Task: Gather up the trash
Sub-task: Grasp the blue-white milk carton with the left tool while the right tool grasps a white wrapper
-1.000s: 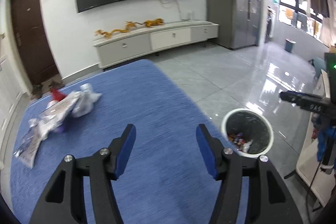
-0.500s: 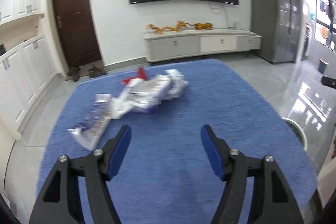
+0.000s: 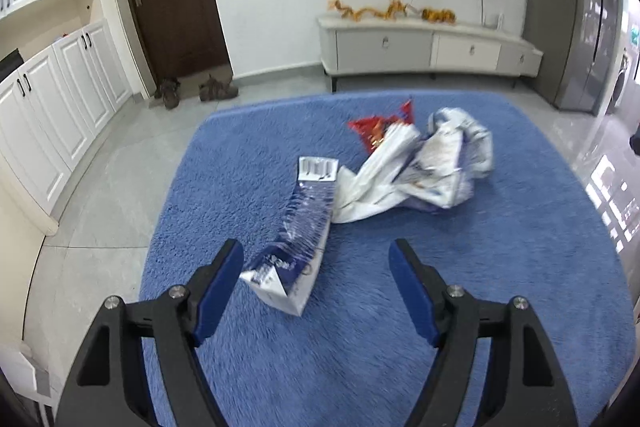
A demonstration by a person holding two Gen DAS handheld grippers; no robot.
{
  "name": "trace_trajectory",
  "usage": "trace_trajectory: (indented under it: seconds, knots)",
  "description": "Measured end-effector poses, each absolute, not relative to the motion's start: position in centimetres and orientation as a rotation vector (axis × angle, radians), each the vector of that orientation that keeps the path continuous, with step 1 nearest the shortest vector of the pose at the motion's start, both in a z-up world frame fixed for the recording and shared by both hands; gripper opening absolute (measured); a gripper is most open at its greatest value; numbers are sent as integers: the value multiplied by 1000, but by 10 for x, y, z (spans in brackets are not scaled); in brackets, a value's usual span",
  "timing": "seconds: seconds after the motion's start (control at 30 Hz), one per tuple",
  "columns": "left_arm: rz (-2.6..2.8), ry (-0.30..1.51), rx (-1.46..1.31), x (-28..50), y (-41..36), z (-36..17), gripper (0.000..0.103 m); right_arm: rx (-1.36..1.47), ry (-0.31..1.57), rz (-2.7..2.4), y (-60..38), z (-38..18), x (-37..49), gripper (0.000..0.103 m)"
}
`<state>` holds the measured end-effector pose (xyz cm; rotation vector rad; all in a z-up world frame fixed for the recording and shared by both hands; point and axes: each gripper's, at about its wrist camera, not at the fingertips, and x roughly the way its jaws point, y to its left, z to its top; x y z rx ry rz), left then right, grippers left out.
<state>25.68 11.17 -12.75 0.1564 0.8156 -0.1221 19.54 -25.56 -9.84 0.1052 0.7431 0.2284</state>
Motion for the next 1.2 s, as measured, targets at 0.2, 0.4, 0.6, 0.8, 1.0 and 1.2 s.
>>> trace_trajectory:
  seconds: [0.2, 0.4, 0.6, 0.8, 1.0, 1.2]
  knots:
    - [-83, 870, 221, 290, 113, -150, 73, 128, 810, 290, -218, -123, 252, 48]
    - [-85, 914, 215, 306, 121, -167, 57, 173, 877, 339, -180, -151, 303, 48]
    - [-98, 932, 174, 306, 132, -177, 43, 272, 938, 346, -154, -179, 348, 42]
    - [-113, 932, 112, 299, 142, -178, 32, 332, 999, 351, -144, -201, 362, 30]
    - [-132, 908, 62, 282, 146, -168, 32, 348, 1013, 359, -143, -210, 356, 10]
    - [-142, 853, 29, 250, 146, -146, 32, 279, 986, 327, -161, -195, 327, 7]
